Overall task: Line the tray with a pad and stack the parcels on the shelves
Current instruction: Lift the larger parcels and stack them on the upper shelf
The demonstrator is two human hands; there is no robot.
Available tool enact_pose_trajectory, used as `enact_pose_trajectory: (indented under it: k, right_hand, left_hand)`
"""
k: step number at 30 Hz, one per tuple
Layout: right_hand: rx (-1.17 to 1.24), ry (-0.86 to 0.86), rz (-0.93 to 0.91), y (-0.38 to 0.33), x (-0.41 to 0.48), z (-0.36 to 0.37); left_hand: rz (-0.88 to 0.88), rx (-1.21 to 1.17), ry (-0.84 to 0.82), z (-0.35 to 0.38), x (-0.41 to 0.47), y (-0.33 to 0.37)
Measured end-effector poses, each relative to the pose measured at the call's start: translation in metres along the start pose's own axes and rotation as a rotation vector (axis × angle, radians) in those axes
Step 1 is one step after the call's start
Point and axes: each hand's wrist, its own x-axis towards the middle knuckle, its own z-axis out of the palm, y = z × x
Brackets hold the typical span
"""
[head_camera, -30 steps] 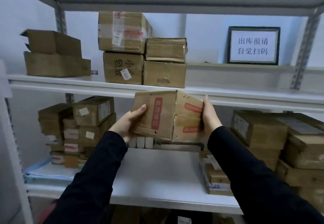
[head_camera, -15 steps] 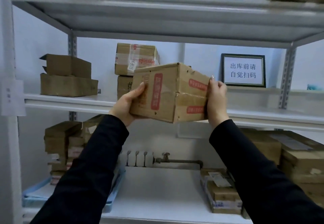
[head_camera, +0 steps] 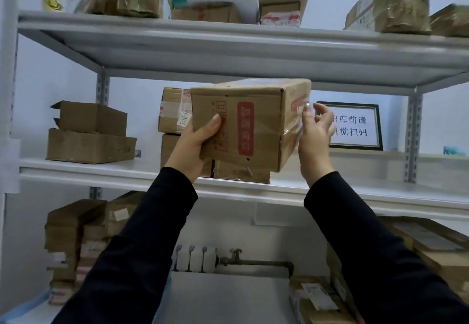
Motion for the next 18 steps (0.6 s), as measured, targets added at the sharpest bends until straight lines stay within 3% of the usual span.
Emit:
enact_pose_trajectory:
  k: [5, 14, 18]
  right_hand:
    - [0.176, -0.254, -0.016, 0.016, 0.013, 0.009]
    - [0.229, -0.378, -0.028, 0.04, 0.057, 0.026]
    - [0.228, -0.525, -0.029, 0.046, 0.074, 0.032]
  left_hand:
    - [0.032, 0.041, 0.071, 0.012, 0.028, -0.011]
    - [0.039, 0.118, 0.2, 0.024, 0.088, -0.02]
    - [0.078, 0.238, 0.292, 0.035, 0.124, -0.028]
